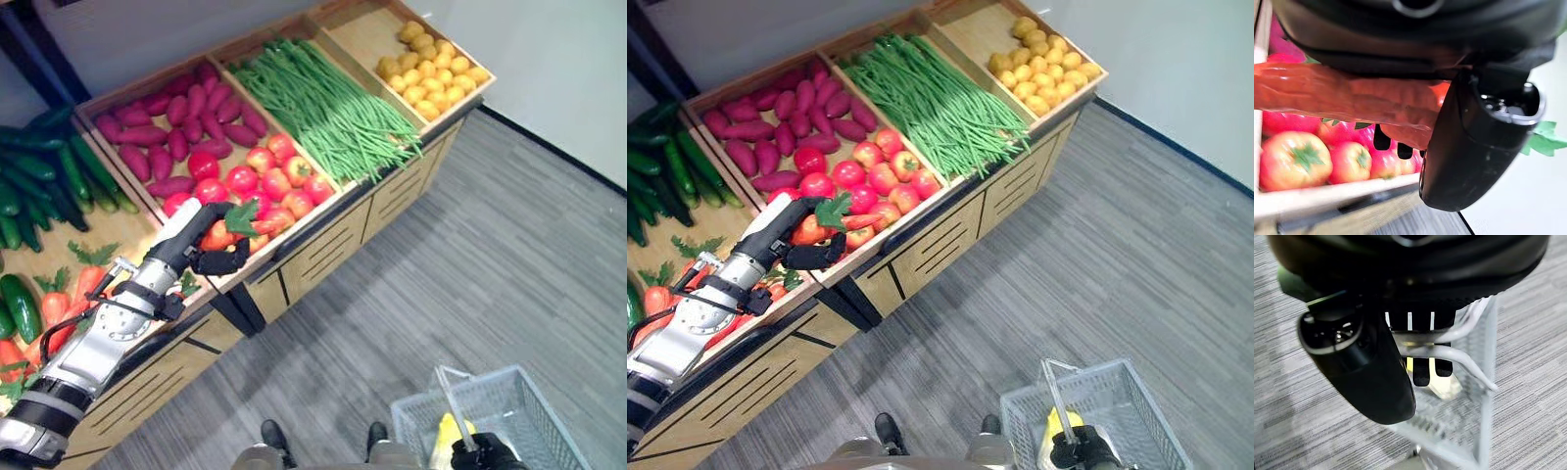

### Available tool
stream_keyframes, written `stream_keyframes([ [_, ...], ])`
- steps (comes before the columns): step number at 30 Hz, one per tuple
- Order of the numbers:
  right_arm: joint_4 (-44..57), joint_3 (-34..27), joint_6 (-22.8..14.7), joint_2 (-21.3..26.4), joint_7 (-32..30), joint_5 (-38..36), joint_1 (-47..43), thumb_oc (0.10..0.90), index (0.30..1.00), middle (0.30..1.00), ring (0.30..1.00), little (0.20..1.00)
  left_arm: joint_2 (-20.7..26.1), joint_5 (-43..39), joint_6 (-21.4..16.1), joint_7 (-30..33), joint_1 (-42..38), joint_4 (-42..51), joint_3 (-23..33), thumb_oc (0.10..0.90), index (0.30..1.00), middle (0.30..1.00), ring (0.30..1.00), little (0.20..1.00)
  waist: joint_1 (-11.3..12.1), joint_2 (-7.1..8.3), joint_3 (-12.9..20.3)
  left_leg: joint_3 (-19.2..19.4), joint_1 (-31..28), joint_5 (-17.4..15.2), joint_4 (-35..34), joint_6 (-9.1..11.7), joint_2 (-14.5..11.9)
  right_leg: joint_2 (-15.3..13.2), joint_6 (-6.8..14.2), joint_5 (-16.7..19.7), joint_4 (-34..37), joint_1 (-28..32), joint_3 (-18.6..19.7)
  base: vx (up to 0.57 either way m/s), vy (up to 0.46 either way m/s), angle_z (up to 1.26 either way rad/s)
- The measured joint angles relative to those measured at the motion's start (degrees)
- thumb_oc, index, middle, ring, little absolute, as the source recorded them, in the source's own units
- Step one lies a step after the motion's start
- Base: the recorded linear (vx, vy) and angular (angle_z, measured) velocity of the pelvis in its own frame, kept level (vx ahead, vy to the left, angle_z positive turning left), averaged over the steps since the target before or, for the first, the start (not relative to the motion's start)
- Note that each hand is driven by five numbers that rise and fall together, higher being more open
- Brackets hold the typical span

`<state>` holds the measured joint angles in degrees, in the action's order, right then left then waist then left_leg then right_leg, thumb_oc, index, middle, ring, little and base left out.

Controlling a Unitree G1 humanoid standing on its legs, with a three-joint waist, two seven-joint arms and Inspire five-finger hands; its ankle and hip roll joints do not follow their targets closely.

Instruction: Get the vegetables into the basket

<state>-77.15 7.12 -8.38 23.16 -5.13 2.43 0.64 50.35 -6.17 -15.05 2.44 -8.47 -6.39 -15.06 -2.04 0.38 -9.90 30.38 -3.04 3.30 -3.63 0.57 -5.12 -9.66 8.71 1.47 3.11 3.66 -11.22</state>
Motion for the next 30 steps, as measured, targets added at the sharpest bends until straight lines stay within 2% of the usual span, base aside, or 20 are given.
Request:
stream_keyframes([
  [2,0.0,0.0,0.3,1.0,0.0,0.0,0.2,0.4,0.3,0.3,0.3,0.3,-1.4,-0.1,0.0,-0.3,-0.2,0.8,-0.1,0.4,0.3,0.3,0.3,0.3,-1.4,-0.22,0.3,-0.5,0.5,0.9,0.0,1.4,-2.3,2.2,-1.3,0.8,1.1,-0.2,0.3,-0.04,-0.283,-0.19],
  [6,1.9,-0.4,-0.2,1.7,0.0,-0.1,2.8,0.4,0.3,0.3,0.3,0.3,-1.6,-0.7,0.0,-0.3,-0.2,1.6,-0.6,0.4,0.3,0.3,0.3,0.3,-3.7,-0.27,0.7,-1.0,0.5,1.9,0.1,2.6,-3.7,3.8,-2.4,1.3,1.8,-0.2,0.9,-0.05,-0.211,-0.1],
  [10,1.8,-0.4,-0.7,1.5,0.3,-0.4,4.7,0.4,0.3,0.3,0.3,0.3,-3.7,-1.3,0.2,-0.3,-2.2,1.4,-4.2,0.4,0.3,0.3,0.3,0.3,-4.1,-1.32,1.3,-1.9,0.7,2.1,2.4,2.8,-5.0,4.5,-3.3,1.3,1.8,0.3,1.1,-0.07,-0.282,0.0],
  [12,1.7,-0.5,-0.8,1.5,0.3,-0.7,4.7,0.4,0.3,0.3,0.3,0.3,-4.9,-1.7,0.2,-0.3,-3.0,1.0,-6.0,0.4,0.3,0.3,0.3,0.3,-4.1,-1.55,1.3,-4.6,1.9,2.7,5.8,3.6,-6.2,4.9,-4.1,0.5,1.4,0.7,1.0,-0.03,-0.14,-0.08],
  [13,1.9,-0.5,-0.9,1.5,0.2,-1.1,4.4,0.4,0.3,0.3,0.3,0.3,-5.1,-1.7,0.5,-0.3,-2.8,0.7,-6.7,0.4,0.3,0.3,0.3,0.3,-3.3,-1.4,1.1,-9.7,2.2,3.9,9.1,5.4,-6.9,4.8,-5.6,-0.3,0.2,0.3,2.3,-0.01,-0.049,-0.61],
  [14,1.6,-0.4,-1.4,2.0,0.2,-1.2,3.7,0.4,0.3,0.3,0.3,0.3,-5.6,-1.8,0.6,-0.3,-2.6,0.4,-6.7,0.4,0.3,0.3,0.3,0.3,-2.8,-0.95,0.9,-19.4,4.9,4.6,15.7,6.4,-6.6,4.7,-6.7,0.2,-1.1,-0.3,5.6,0.04,0.006,-1.29],
  [15,0.0,-0.2,-1.4,3.8,0.2,-1.2,1.9,0.4,0.3,0.3,0.3,0.3,-6.0,-1.8,0.4,-0.4,-2.6,0.8,-6.7,0.4,0.3,0.3,0.3,0.3,-1.3,-1.75,1.1,-32.9,6.0,0.9,12.1,9.4,-2.9,3.9,-8.0,1.0,-0.9,-1.7,9.3,0.09,0.017,-1.49],
  [16,-2.5,0.0,-0.7,4.6,0.1,-1.2,-1.6,0.4,0.3,0.3,0.3,0.3,-6.1,-1.8,-0.1,-0.3,-1.9,1.1,-5.6,0.4,0.3,0.3,0.3,0.3,-2.4,-2.36,1.0,-41.2,6.1,-0.6,4.4,8.5,1.0,3.9,-6.5,2.7,1.2,-1.9,12.4,0.12,0.053,-1.5],
  [17,-3.2,0.4,-0.4,4.6,0.2,-1.1,-3.1,0.4,0.3,0.3,0.3,0.3,-6.2,-1.8,-0.3,-0.2,-1.5,1.1,-5.1,0.4,0.3,0.3,0.3,0.3,-2.0,-2.35,1.0,-46.6,6.4,-0.9,2.3,7.7,3.6,4.4,-6.6,2.6,1.6,-2.3,15.2,0.08,0.072,-1.88],
  [18,-3.4,1.4,-0.4,5.3,0.2,-1.0,-4.3,0.4,0.3,0.3,0.3,0.3,-6.2,-1.8,-0.7,0.1,0.5,1.4,-3.7,0.4,0.3,0.3,0.3,0.3,0.3,-2.22,0.9,-54.9,6.3,-1.7,1.5,6.4,6.5,5.0,-6.4,3.2,1.8,-3.9,20.7,0.08,0.107,-2.08],
  [19,-3.3,2.4,-0.6,6.1,0.2,-1.0,-4.8,0.4,0.3,0.3,0.3,0.3,-6.2,-1.8,-0.6,0.1,1.7,1.4,-3.5,0.4,0.3,0.3,0.3,0.3,0.8,-2.64,0.9,-56.3,7.2,-1.4,3.2,5.5,7.9,5.6,-5.2,4.2,1.8,-4.4,22.4,0.13,0.216,-1.87],
  [20,-3.0,2.4,-1.1,6.8,0.2,-1.0,-4.1,0.4,0.3,0.3,0.3,0.3,-6.2,-1.8,-0.6,0.0,2.3,1.9,-3.5,0.4,0.3,0.3,0.3,0.3,-0.5,-4.35,0.9,-51.5,8.6,0.5,4.6,3.6,6.2,7.2,-4.8,3.8,1.9,-3.8,22.4,0.15,0.278,-0.95],
  [21,-2.7,2.3,-0.7,5.4,-0.2,-1.1,-3.3,0.4,0.3,0.3,0.3,0.3,-5.8,-2.1,-0.6,0.0,2.2,1.8,-3.4,0.4,0.3,0.3,0.3,0.3,-0.8,-2.67,0.2,-47.4,7.6,-0.8,4.6,1.7,6.5,5.6,-5.3,3.3,1.8,-2.7,21.6,0.14,0.341,-0.28],
  [22,-2.2,2.3,-1.0,4.8,0.9,-1.0,-1.1,0.4,0.3,0.3,0.3,0.3,-5.1,-2.2,-0.6,-0.2,2.1,2.1,-3.4,0.4,0.3,0.3,0.3,0.3,-1.5,-0.74,0.0,-41.1,7.5,-0.9,3.5,1.0,6.4,3.3,-4.3,3.2,1.8,-2.7,20.1,0.1,0.356,-0.18],
  [23,-3.4,2.2,0.0,4.8,0.2,-1.0,1.5,0.4,0.3,0.3,0.3,0.3,-3.9,-2.9,-0.3,-0.3,2.3,2.1,-3.4,0.4,0.3,0.3,0.3,0.3,-2.3,-0.25,-0.1,-37.6,5.9,1.0,1.5,-1.9,8.5,0.8,-3.4,2.9,0.9,-3.0,20.4,0.08,0.515,-0.31],
  [24,-3.4,2.2,0.2,4.7,0.1,-1.0,2.3,0.4,0.3,0.3,0.3,0.3,-2.8,-3.2,-0.3,-0.2,2.5,2.0,-3.3,0.4,0.3,0.3,0.3,0.3,-2.3,0.01,-0.2,-35.8,4.1,1.1,0.6,-2.8,9.5,-0.2,-2.4,3.3,-0.2,-3.1,21.0,0.04,0.504,-0.89],
  [26,0.6,0.9,0.1,4.5,0.2,-0.9,0.5,0.4,0.3,0.3,0.3,0.3,-2.0,-3.5,-0.3,-0.3,3.3,1.1,-1.6,0.4,0.3,0.3,0.3,0.3,-1.0,-0.01,-0.1,-28.4,2.1,0.1,-1.5,-4.8,9.8,-0.5,-0.2,4.2,-4.5,-7.0,25.1,-0.03,0.382,-1.51],
  [28,1.7,0.7,-0.3,3.5,0.2,-0.7,-0.6,0.4,0.3,0.3,0.3,0.3,-2.0,-3.5,-0.3,-0.6,3.2,1.4,-1.5,0.4,0.3,0.3,0.3,0.3,-2.6,0.46,-0.2,-26.6,2.1,0.2,-1.5,-6.1,11.8,-1.8,0.7,4.8,-5.0,-8.6,24.7,-0.12,0.236,-0.9],
  [29,1.9,0.8,-0.3,3.2,0.3,-0.6,-0.7,0.4,0.3,0.3,0.3,0.3,-1.7,-3.5,-0.4,-0.7,3.0,1.8,-1.3,0.4,0.3,0.3,0.3,0.3,-2.5,0.93,-0.4,-24.0,3.4,0.6,-1.0,-6.7,12.5,-2.2,2.7,6.7,-5.2,-11.3,24.8,-0.25,0.146,-0.66],
  [30,2.6,1.2,-0.4,2.9,0.3,-0.5,-1.6,0.4,0.3,0.3,0.3,0.3,-1.2,-3.6,-0.4,-0.7,2.4,1.7,-1.1,0.4,0.3,0.3,0.3,0.3,-2.0,1.04,-0.7,-23.1,5.2,0.6,-0.2,-7.0,12.5,-2.5,3.2,7.4,-5.1,-12.7,24.5,-0.19,0.05,-0.59],
])
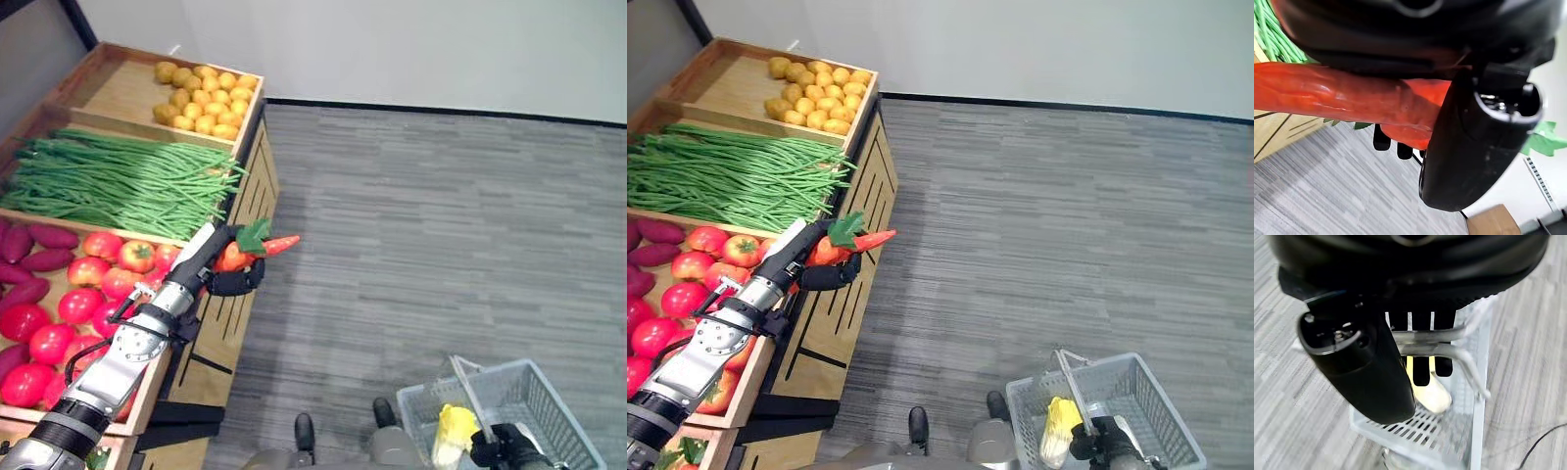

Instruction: Get the vegetables into the basket

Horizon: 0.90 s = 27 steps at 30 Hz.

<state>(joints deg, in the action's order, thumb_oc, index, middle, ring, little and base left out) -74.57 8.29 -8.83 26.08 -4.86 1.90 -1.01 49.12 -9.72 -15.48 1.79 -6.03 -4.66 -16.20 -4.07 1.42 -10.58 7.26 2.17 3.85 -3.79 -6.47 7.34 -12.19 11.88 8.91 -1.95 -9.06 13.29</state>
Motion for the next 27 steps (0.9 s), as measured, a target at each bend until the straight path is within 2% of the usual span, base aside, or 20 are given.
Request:
stream_keyframes([
  [1,-0.2,0.2,0.2,-0.3,0.1,0.0,-0.6,0.4,0.3,0.3,0.3,0.3,0.2,0.0,0.2,-0.3,-0.9,-0.3,-0.6,0.4,0.3,0.3,0.3,0.3,-0.3,0.04,-0.4,1.1,0.3,0.6,-0.2,-0.9,-0.3,-0.2,-0.1,-0.3,0.0,-0.1,-2.8,-0.19,0.049,-0.31],
  [2,-1.9,1.5,0.6,-0.9,-0.2,0.0,-1.5,0.4,0.3,0.3,0.3,0.3,0.4,0.1,0.1,-0.6,-1.1,-0.2,-0.5,0.4,0.3,0.3,0.3,0.3,0.3,-0.02,-0.4,2.0,1.8,-0.2,2.0,-1.8,-1.4,-0.3,-1.0,-2.4,-2.5,-0.9,-9.1,-0.06,-0.012,-0.33],
  [3,-3.0,1.2,0.9,-1.1,0.0,0.1,-2.0,0.4,0.3,0.3,0.3,0.3,0.5,0.1,0.1,-0.7,-1.3,-0.1,-0.5,0.4,0.3,0.3,0.3,0.3,1.7,-0.49,-0.9,3.0,1.6,-0.6,2.4,-1.7,-2.6,-0.4,-3.2,-4.4,-7.4,-1.4,-17.0,-0.03,-0.039,-0.53],
  [4,-3.9,1.0,0.6,-1.2,0.1,0.5,-1.5,0.4,0.3,0.3,0.3,0.3,1.4,0.1,0.1,-1.2,-0.4,0.2,-0.1,0.4,0.3,0.3,0.3,0.3,3.2,-0.9,-1.1,3.7,0.8,-0.8,2.3,-1.0,-4.2,0.5,-1.8,-6.4,-9.5,2.2,-16.9,-0.03,-0.059,-0.59],
  [6,-3.7,1.0,0.1,-1.1,0.0,0.6,-0.8,0.4,0.3,0.3,0.3,0.3,3.1,-0.3,0.2,-1.4,0.2,0.5,0.3,0.4,0.3,0.3,0.3,0.3,4.8,-0.65,-1.1,3.9,0.4,-1.4,1.9,0.6,-4.5,-0.4,-1.4,-6.9,-6.1,6.7,-16.1,0.01,-0.073,-0.33],
  [8,-3.1,0.9,-0.1,-1.2,0.1,0.6,-0.8,0.4,0.3,0.3,0.3,0.3,3.9,-0.4,0.1,-1.8,2.0,0.6,2.4,0.4,0.3,0.3,0.3,0.3,5.2,-0.17,-0.8,4.6,-0.1,-1.2,1.2,1.6,-4.4,-1.5,-1.2,-6.8,-1.4,9.9,-16.4,0.02,-0.163,-0.2],
  [9,-1.8,0.9,-0.6,-1.4,0.3,0.6,-0.5,0.4,0.3,0.3,0.3,0.3,3.8,-0.4,0.2,-1.8,3.2,0.3,4.5,0.4,0.3,0.3,0.3,0.3,5.1,0.23,-0.6,4.8,-0.5,0.0,0.3,2.2,-4.3,-1.6,-1.3,-6.6,2.1,11.1,-16.7,0.02,-0.196,-0.2],
  [12,-1.9,1.0,-0.6,-1.6,0.5,0.6,-0.8,0.4,0.3,0.3,0.3,0.3,3.3,-1.0,0.2,-1.8,4.7,0.3,5.8,0.4,0.3,0.3,0.3,0.3,5.0,1.23,0.3,5.7,-1.2,1.1,-1.3,4.2,-4.8,-0.7,-2.0,-6.3,7.3,12.0,-16.4,0.01,-0.137,-0.11],
  [14,-0.5,1.1,-0.7,-1.4,1.0,0.6,-0.7,0.4,0.3,0.3,0.3,0.3,3.0,-1.6,0.2,-2.5,5.9,1.2,5.6,0.4,0.3,0.3,0.3,0.3,4.7,0.29,0.8,5.4,-1.1,1.9,-1.3,6.1,-7.7,2.4,-3.2,-6.3,7.3,11.9,-16.3,0.01,-0.118,-0.13],
  [16,0.2,1.1,-0.7,-1.2,1.1,0.5,-0.8,0.4,0.3,0.3,0.3,0.3,2.8,-1.6,0.1,-2.8,5.8,2.5,5.4,0.4,0.3,0.3,0.3,0.3,4.5,0.07,1.1,5.1,-1.1,2.5,-1.3,7.2,-9.9,4.6,-4.0,-6.3,7.0,11.9,-16.5,0.02,-0.135,-0.02],
  [19,1.3,1.1,-0.5,0.6,1.2,0.5,-0.6,0.4,0.3,0.3,0.3,0.3,2.0,-1.7,0.1,-3.3,4.7,2.5,3.1,0.4,0.3,0.3,0.3,0.3,3.4,-0.57,1.8,4.4,-1.1,3.1,-1.3,8.2,-11.9,6.7,-5.1,-6.5,7.0,12.0,-16.8,0.01,-0.109,0.01],
  [24,1.8,1.1,-0.3,4.0,1.4,0.5,-0.6,0.4,0.3,0.3,0.3,0.3,1.6,-2.1,0.2,-4.0,2.4,2.4,-2.4,0.4,0.3,0.3,0.3,0.3,2.4,-2.59,3.1,4.3,-1.2,3.4,-1.3,8.6,-12.7,7.5,-5.5,-6.4,7.0,12.1,-16.6,0.02,-0.068,-0.02],
  [27,3.5,1.1,-0.2,5.8,1.5,0.5,-0.3,0.4,0.3,0.3,0.3,0.3,1.6,-2.1,0.2,-4.7,2.0,2.5,-3.2,0.4,0.3,0.3,0.3,0.3,1.5,-3.71,3.8,4.4,-1.6,3.3,-1.3,8.7,-12.6,7.4,-5.7,-6.2,7.0,12.3,-16.3,0.02,-0.028,-0.03],
])
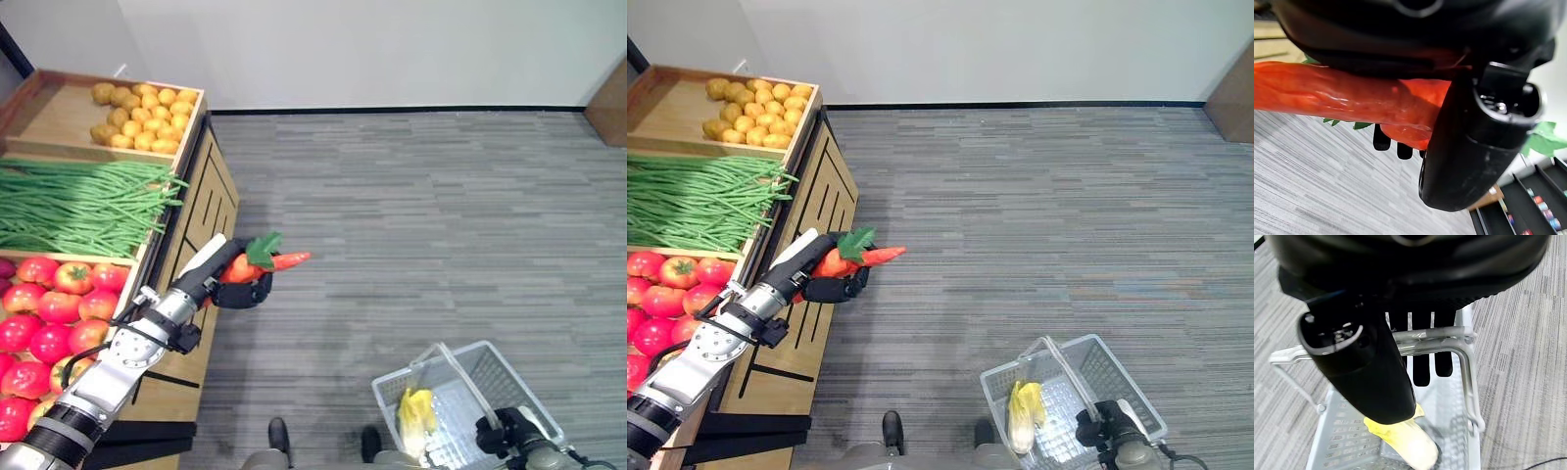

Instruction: Get the vegetables into the basket

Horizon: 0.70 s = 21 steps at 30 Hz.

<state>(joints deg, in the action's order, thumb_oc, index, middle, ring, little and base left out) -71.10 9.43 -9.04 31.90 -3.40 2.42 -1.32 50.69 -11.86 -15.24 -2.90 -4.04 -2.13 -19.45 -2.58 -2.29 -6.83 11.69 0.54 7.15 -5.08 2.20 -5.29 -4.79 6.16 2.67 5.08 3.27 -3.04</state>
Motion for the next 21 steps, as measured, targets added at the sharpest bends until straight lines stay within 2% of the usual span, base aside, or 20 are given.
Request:
stream_keyframes([
  [5,7.6,0.6,0.1,3.7,1.2,0.0,2.3,0.4,0.3,0.3,0.3,0.3,0.5,0.0,-0.1,-0.2,-1.5,0.2,-1.4,0.4,0.3,0.3,0.3,0.3,-0.1,-1.13,0.7,0.5,-0.4,-0.1,0.0,0.4,0.0,0.0,-0.5,0.3,0.0,0.0,0.9,0.01,-0.007,-0.06],
  [11,23.0,2.2,0.0,9.4,1.9,-0.1,3.7,0.4,0.3,0.3,0.3,0.3,1.4,0.1,-0.1,-1.9,-2.8,0.5,-5.6,0.4,0.3,0.3,0.3,0.3,-1.5,-1.2,0.8,1.9,-0.5,-0.1,0.0,0.4,0.1,-0.2,-0.8,0.7,0.0,-0.6,2.2,0.01,0.005,-0.12],
  [18,29.9,2.3,-1.2,10.8,1.8,-0.1,2.8,0.4,0.3,0.3,0.3,0.3,1.3,0.8,-0.2,-2.4,-11.1,2.5,-13.4,0.4,0.3,0.3,0.3,0.3,-1.6,-1.02,0.8,2.5,-0.7,-0.3,0.0,0.2,0.1,-0.2,-0.8,0.8,0.0,-0.7,2.8,0.0,0.004,-0.04],
  [21,31.7,3.6,-1.3,10.8,1.8,-0.1,-0.7,0.4,0.3,0.3,0.3,0.3,0.6,2.0,-0.3,-2.8,-16.1,3.1,-17.6,0.4,0.3,0.3,0.3,0.3,-2.1,-1.02,0.8,2.9,-1.0,-0.3,0.0,0.2,0.1,-0.2,-0.7,0.9,0.0,-0.7,3.2,0.01,-0.004,-0.06],
])
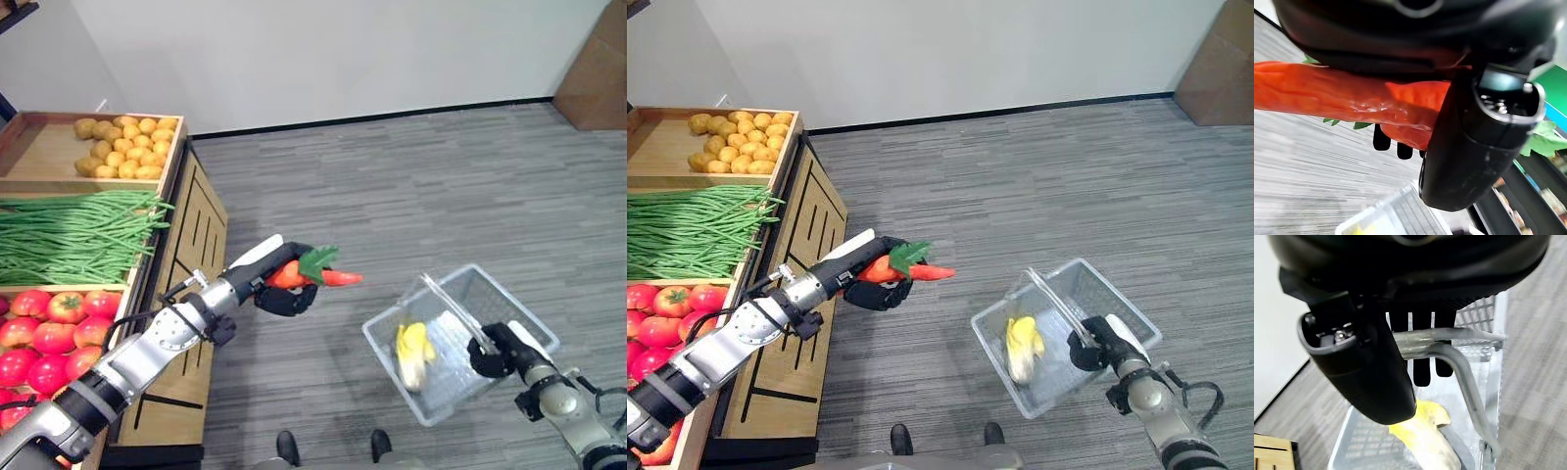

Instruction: Get the vegetables into the basket

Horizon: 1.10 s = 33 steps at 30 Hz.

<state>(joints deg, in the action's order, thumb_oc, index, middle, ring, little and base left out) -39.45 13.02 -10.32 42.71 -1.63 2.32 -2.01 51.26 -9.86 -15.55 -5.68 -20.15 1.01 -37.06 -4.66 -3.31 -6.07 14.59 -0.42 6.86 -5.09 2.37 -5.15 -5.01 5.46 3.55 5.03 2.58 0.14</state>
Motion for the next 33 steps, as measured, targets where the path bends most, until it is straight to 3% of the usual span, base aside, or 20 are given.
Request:
stream_keyframes([
  [9,2.3,8.4,0.1,-1.2,-0.8,-0.9,-10.9,0.4,0.3,0.3,0.3,0.3,-3.7,3.5,-1.3,-1.1,-8.7,1.4,-9.6,0.4,0.3,0.3,0.3,0.3,-0.6,-0.06,0.0,0.2,-0.3,0.0,0.0,0.0,0.0,0.0,0.0,0.1,0.0,0.0,0.5,0.0,-0.004,-0.01],
  [13,8.2,11.8,0.6,-2.4,-0.9,-3.7,-13.7,0.4,0.3,0.3,0.3,0.3,-7.3,10.3,-1.4,-0.6,-13.3,-2.5,-15.4,0.4,0.3,0.3,0.3,0.3,-1.0,-0.07,0.0,0.8,-0.6,-0.1,0.0,-0.1,0.0,0.0,0.0,0.2,0.0,-0.2,1.5,0.02,-0.006,-0.14],
  [20,14.5,12.3,1.2,-3.6,-0.7,-10.2,-13.4,0.4,0.3,0.3,0.3,0.3,-11.6,27.8,-2.2,1.6,-13.5,-15.8,-15.8,0.4,0.3,0.3,0.3,0.3,-1.5,-0.05,0.0,1.8,-0.7,-0.1,0.0,0.0,-0.3,0.2,-0.1,0.6,0.0,-0.7,2.5,0.0,-0.002,-0.07],
  [26,17.9,12.3,1.3,-3.6,0.9,-13.7,-12.7,0.4,0.3,0.3,0.3,0.3,-11.9,33.1,-1.6,5.4,-10.7,-21.7,-13.7,0.4,0.3,0.3,0.3,0.3,-1.4,-0.03,0.0,2.0,-0.8,-0.1,0.0,0.0,-0.4,0.3,-0.1,0.7,0.0,-0.8,2.7,0.0,-0.001,-0.02],
  [28,22.3,12.3,1.3,-2.9,2.0,-14.5,-10.2,0.4,0.3,0.3,0.3,0.3,-12.0,35.4,-1.0,7.0,-9.4,-24.0,-10.3,0.4,0.3,0.3,0.3,0.3,-1.7,0.01,0.0,2.2,-0.8,-0.1,0.0,0.0,-0.5,0.4,-0.1,0.7,0.0,-0.8,2.9,-0.01,0.002,-0.05],
  [33,23.2,12.7,1.3,-3.0,3.9,-15.9,-8.9,0.4,0.3,0.3,0.3,0.3,-12.0,36.9,-0.2,8.9,-9.1,-24.4,-8.8,0.4,0.3,0.3,0.3,0.3,-1.7,0.04,0.0,2.5,-1.0,-0.2,0.0,0.0,-0.6,0.4,-0.1,0.8,0.0,-0.8,2.9,0.0,0.0,-0.01],
])
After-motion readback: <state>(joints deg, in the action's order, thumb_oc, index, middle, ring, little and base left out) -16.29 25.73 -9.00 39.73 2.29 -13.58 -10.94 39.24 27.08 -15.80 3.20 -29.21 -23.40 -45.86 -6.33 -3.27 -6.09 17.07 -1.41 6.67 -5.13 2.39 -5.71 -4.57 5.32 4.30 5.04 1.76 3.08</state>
